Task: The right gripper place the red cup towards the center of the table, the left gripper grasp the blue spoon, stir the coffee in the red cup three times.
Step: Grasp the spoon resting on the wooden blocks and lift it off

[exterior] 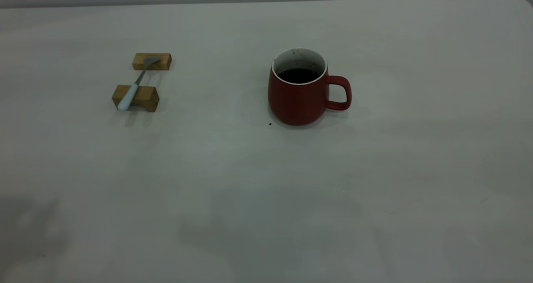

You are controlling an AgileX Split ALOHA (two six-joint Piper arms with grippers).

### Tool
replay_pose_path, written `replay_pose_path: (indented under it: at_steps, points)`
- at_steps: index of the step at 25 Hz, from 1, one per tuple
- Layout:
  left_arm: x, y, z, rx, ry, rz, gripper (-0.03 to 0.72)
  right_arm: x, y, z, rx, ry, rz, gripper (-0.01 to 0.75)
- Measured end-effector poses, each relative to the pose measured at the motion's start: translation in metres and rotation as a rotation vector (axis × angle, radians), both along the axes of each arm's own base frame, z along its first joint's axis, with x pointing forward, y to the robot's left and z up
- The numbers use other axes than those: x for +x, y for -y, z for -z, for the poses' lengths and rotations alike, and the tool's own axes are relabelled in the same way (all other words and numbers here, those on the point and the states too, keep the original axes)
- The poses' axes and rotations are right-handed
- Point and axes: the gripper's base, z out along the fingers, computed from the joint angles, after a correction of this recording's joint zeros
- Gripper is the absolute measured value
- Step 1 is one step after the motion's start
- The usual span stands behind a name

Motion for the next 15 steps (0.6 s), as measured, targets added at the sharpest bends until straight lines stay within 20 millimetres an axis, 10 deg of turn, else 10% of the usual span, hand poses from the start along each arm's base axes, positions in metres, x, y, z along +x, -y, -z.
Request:
replay_pose_path:
  at_steps: [10,15]
  points:
    - [0.104,0.004,0.063,-0.071,-0.25,0.079,0.451,0.0,0.0,0.0,0.0,0.0,0.0,0.493]
    - [0.137,0.002,0.097,-0.061,-0.356,0.091,0.574,0.0,0.0,0.0,0.0,0.001,0.0,0.493]
